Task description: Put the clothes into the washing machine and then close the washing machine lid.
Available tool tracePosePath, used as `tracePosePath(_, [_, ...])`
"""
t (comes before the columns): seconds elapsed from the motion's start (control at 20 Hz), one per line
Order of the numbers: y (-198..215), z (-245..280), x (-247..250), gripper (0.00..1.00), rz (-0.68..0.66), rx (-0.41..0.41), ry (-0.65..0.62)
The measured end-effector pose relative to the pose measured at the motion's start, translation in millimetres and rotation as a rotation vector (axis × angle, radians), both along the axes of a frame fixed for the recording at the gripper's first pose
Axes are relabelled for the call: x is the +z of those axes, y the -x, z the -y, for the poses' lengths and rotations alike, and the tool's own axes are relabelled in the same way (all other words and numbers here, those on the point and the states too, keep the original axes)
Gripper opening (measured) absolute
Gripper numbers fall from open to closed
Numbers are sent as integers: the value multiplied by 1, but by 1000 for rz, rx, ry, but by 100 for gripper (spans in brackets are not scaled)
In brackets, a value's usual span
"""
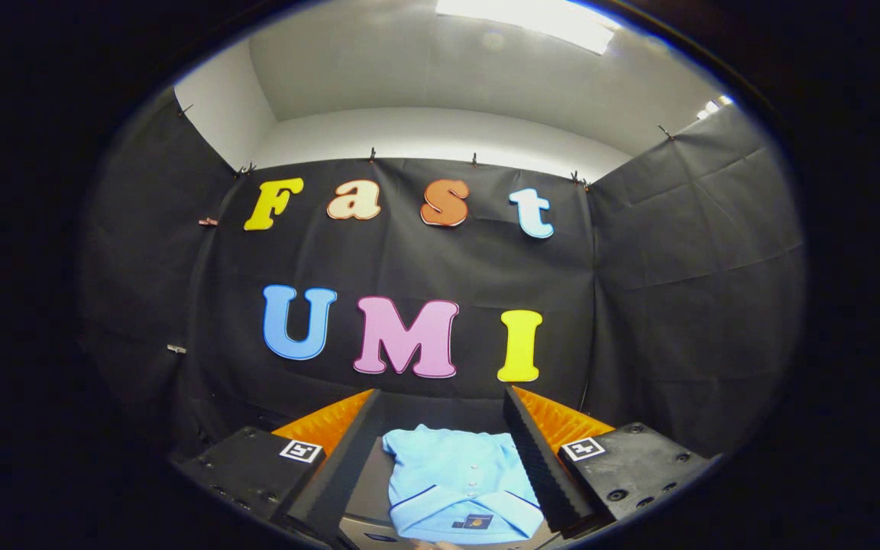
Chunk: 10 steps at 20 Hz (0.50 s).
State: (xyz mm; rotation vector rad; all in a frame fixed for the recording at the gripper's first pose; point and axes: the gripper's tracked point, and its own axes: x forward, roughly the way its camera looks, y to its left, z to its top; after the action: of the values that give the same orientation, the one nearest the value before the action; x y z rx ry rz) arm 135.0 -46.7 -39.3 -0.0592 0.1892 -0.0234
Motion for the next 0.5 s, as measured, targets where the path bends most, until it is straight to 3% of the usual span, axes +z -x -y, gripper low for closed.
tracePosePath(0.5, [-84, 38, -80, 98, -226, -63, -17])
